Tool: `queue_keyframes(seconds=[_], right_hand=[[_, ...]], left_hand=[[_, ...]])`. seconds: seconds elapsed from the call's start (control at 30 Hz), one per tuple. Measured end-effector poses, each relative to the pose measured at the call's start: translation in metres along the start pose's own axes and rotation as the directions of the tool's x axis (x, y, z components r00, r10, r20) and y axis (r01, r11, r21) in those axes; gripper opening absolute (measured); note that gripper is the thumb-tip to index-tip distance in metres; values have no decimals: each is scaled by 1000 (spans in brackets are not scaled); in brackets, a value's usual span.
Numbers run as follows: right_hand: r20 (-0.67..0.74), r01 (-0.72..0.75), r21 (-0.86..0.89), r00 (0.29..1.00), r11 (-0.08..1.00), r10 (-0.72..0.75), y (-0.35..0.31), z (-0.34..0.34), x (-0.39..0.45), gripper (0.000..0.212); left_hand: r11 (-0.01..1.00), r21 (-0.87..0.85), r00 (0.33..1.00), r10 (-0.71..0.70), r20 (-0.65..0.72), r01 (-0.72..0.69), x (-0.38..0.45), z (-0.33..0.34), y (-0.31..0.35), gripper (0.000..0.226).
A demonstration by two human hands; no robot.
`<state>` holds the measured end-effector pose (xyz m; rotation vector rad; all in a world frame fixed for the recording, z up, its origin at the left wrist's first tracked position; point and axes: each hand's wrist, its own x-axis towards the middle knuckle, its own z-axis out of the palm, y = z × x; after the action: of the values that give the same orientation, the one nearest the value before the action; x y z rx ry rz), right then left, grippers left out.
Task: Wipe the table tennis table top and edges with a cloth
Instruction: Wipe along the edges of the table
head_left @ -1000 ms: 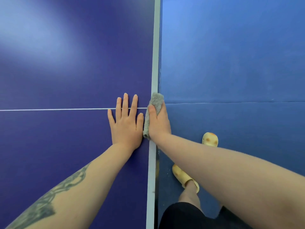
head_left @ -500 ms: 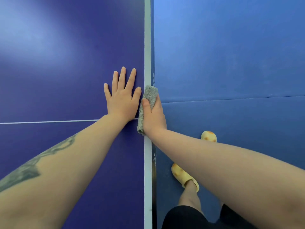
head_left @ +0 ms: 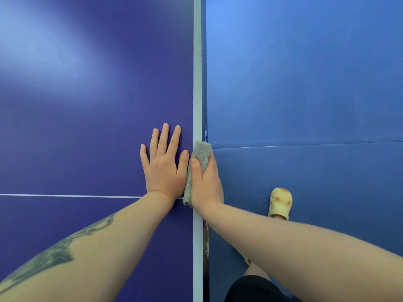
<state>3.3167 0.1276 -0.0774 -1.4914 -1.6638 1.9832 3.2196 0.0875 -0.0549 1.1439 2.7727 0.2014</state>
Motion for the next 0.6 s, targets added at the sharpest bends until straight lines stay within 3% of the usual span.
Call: queue_keyframes(seconds=[0.2,0.43,0.6], right_hand=[[120,-169,-102,976,980,181,15,-6,-53,72],[35,-24,-10,999,1000,24,-40,-1,59,64],[154,-99,-38,983,994,103,-7,-8,-3,66]], left_hand=[[1000,22,1000,6,10,-7,0,-2,-2,57],[1000,-1,1000,3,-2,-3,0,-1,-4,54],[1000,-16,1000,2,-24,-3,2,-2,-2,55]])
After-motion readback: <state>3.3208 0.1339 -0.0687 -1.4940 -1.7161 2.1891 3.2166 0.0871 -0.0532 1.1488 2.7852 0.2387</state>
